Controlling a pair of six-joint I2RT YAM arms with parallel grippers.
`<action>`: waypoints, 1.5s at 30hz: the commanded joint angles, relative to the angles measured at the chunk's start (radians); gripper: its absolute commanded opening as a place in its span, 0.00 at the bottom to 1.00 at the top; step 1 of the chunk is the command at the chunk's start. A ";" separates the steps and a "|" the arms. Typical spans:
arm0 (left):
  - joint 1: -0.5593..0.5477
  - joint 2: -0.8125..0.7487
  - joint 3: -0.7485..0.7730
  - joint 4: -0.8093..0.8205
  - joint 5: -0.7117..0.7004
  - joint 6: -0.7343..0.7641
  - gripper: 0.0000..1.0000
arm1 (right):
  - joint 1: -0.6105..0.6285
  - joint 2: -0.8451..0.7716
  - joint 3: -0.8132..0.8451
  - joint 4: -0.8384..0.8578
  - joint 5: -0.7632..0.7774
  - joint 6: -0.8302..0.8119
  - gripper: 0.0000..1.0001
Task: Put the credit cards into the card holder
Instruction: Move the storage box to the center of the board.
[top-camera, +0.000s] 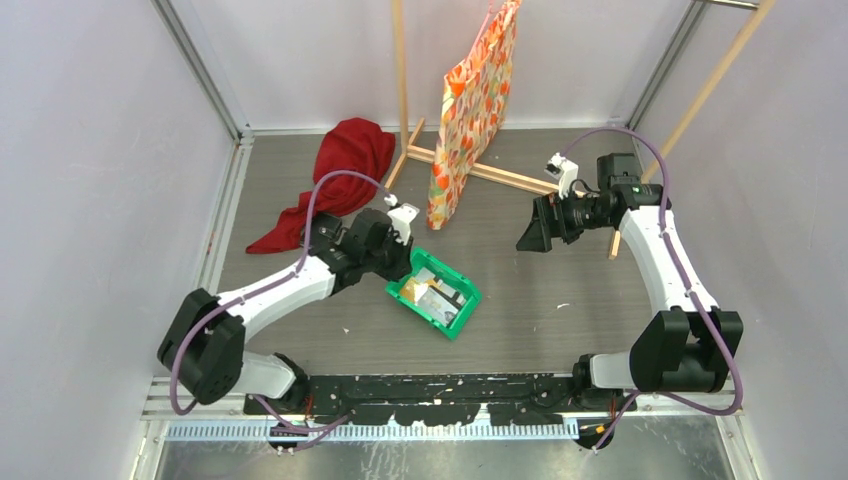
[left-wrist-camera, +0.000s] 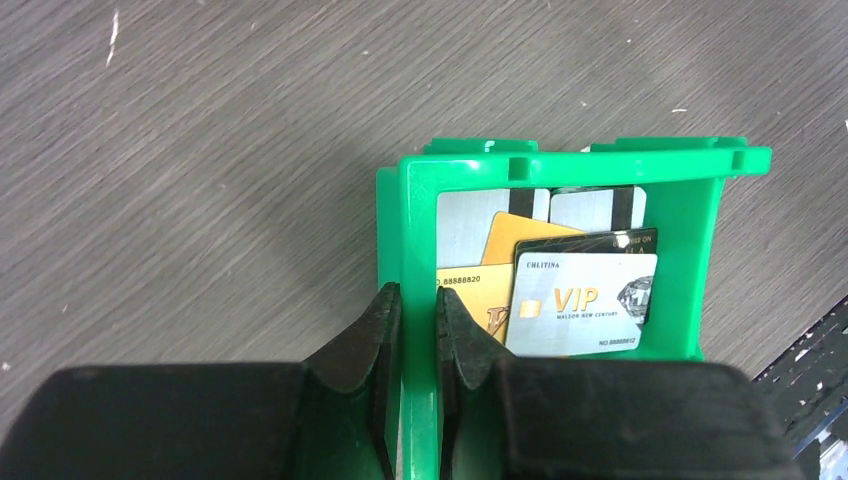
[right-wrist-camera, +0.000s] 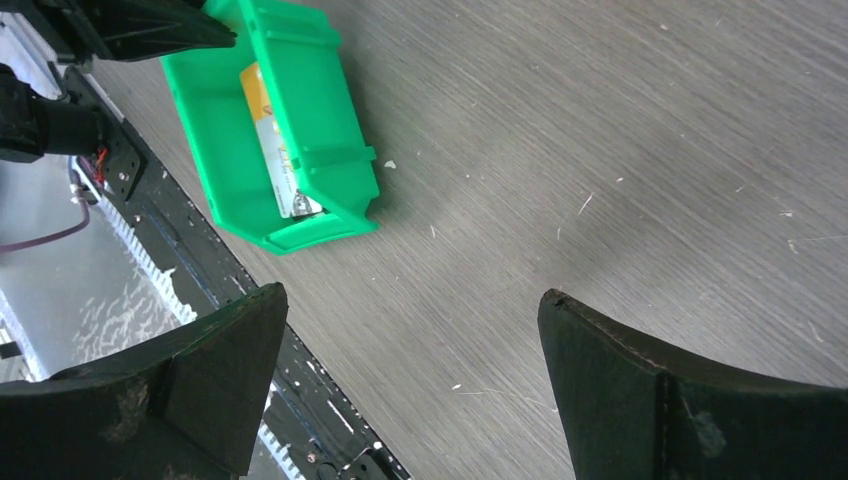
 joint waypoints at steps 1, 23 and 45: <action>-0.010 0.069 0.088 0.195 0.107 0.071 0.00 | -0.004 -0.056 -0.019 0.019 -0.057 0.008 1.00; -0.019 0.226 0.409 0.045 0.035 0.197 0.65 | -0.021 -0.136 -0.081 0.015 -0.070 0.004 1.00; 0.767 0.354 0.360 -0.328 0.289 0.108 0.56 | -0.028 -0.089 -0.087 0.052 -0.093 0.038 1.00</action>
